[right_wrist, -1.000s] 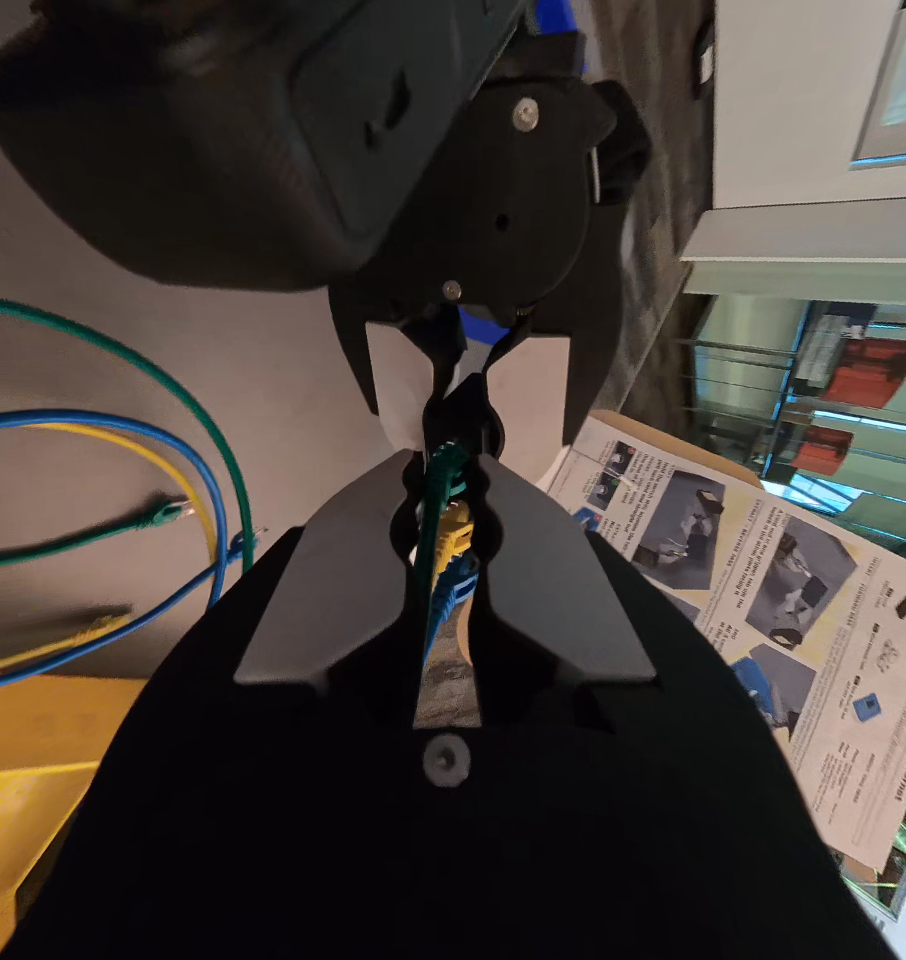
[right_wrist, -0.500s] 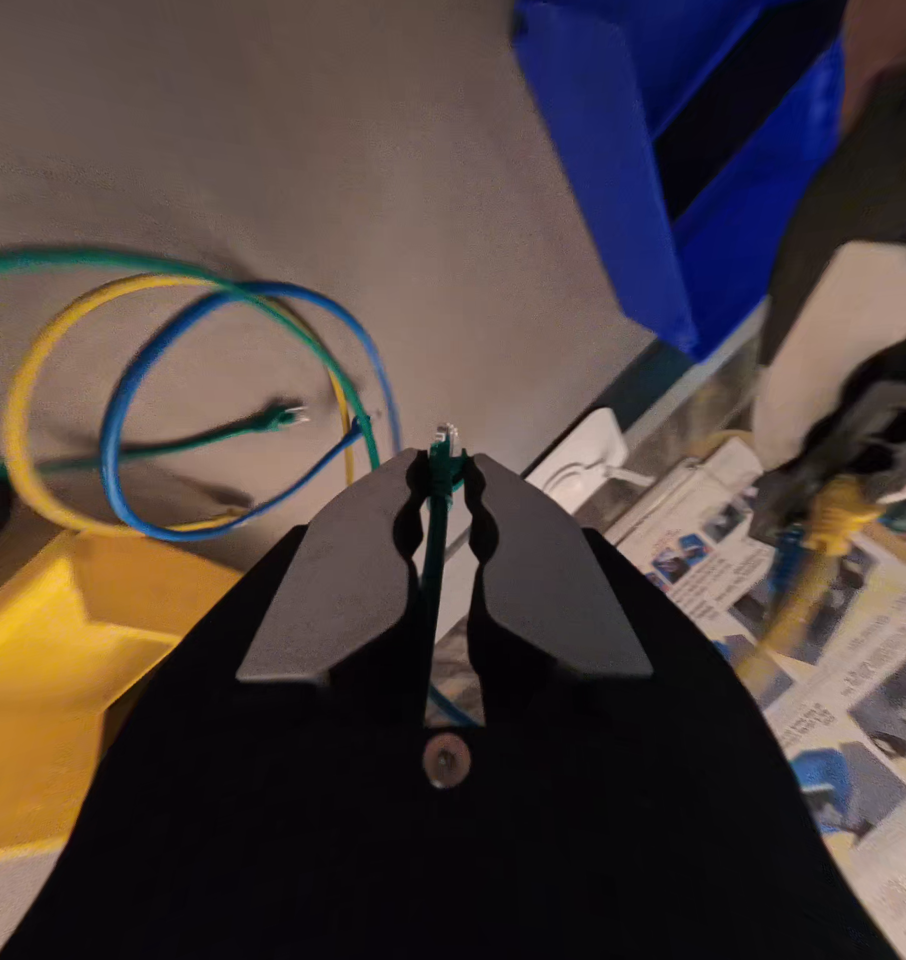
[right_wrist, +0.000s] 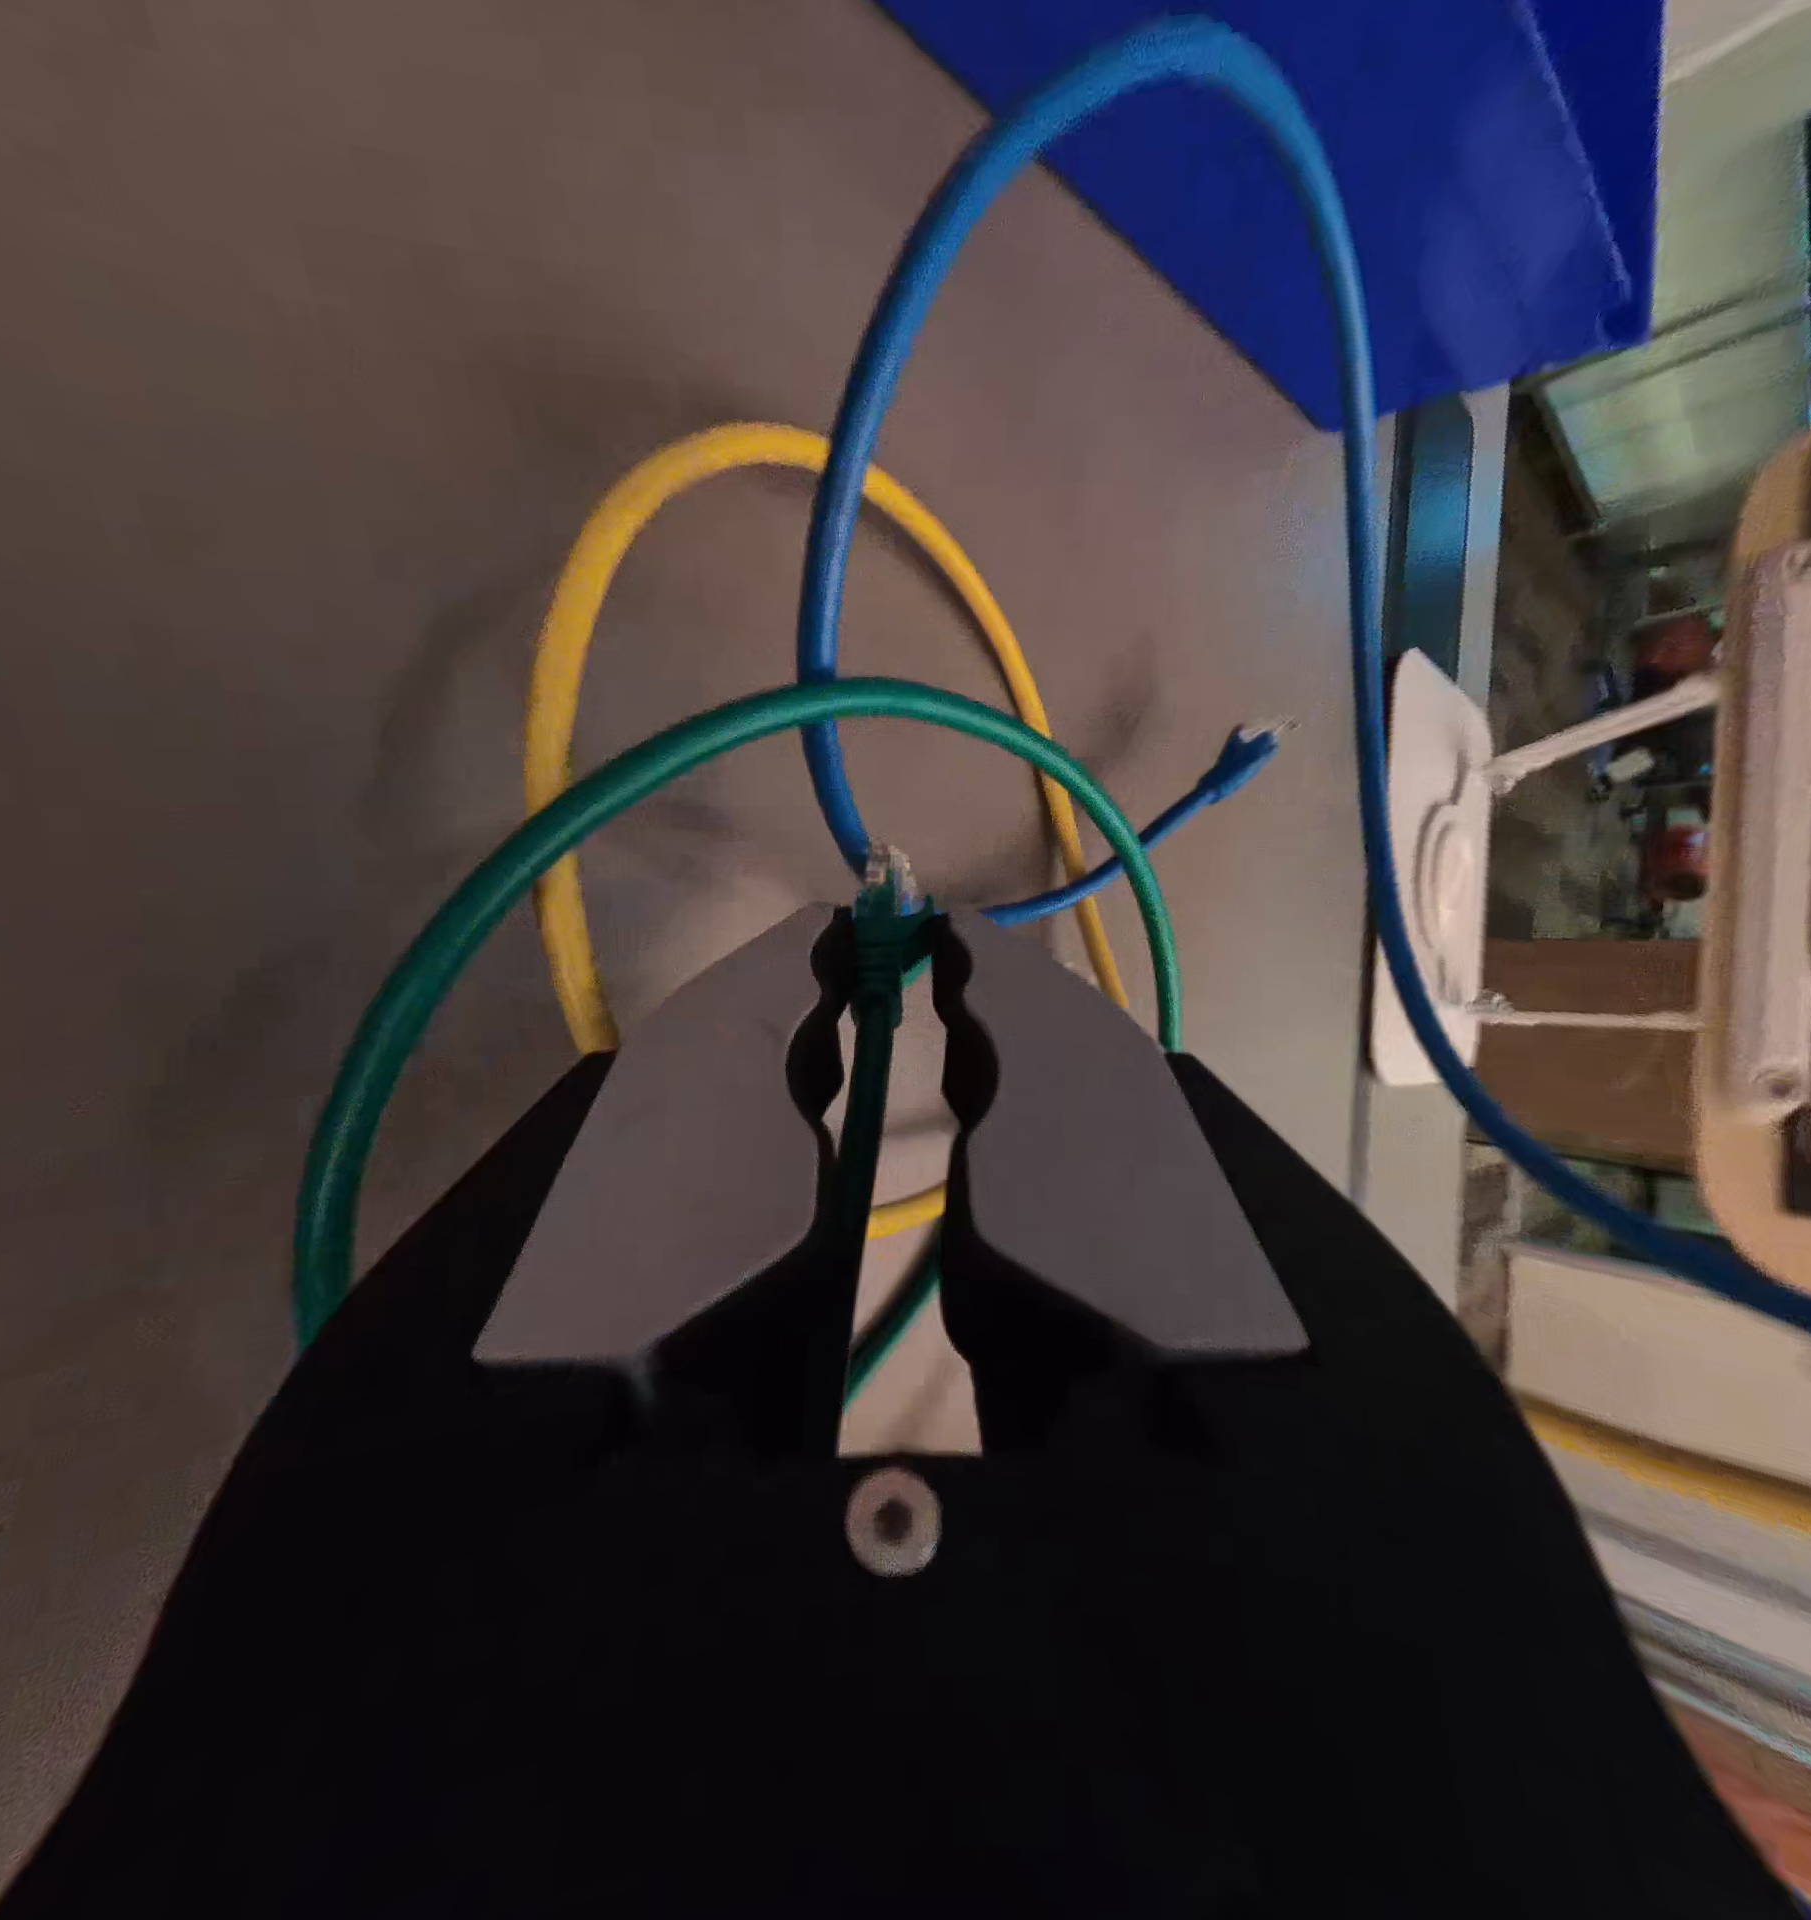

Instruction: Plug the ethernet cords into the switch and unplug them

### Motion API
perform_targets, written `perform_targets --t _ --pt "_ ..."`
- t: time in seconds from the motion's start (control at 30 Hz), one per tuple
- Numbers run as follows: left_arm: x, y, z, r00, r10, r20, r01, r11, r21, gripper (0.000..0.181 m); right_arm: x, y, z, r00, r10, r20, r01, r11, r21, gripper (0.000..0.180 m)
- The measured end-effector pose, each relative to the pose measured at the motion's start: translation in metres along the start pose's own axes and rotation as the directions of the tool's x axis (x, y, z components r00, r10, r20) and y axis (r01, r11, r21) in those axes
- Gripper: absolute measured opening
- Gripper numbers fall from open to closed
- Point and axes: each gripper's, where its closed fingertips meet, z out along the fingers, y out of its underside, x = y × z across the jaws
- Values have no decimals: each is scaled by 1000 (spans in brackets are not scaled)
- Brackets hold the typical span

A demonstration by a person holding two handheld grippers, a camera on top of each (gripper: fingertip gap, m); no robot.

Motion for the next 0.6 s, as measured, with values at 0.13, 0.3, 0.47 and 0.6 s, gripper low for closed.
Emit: perform_targets --t 0.13,0.3,0.47,0.6 --pt "3 6 4 1000 -2 -11 2 1000 -17 30 -8 13 -2 993 116 -21 -115 992 43 17" --pt "-8 22 2 999 -38 19 39 998 -56 30 -6 4 -18 994 93 -50 -89 993 72 15" --pt "-12 27 -3 998 -61 21 62 997 -47 30 35 -25 -61 988 126 -84 -112 981 156 15" --pt "-13 23 -5 997 -72 17 72 997 -26 30 47 -16 -68 985 157 -66 -146 979 146 15"
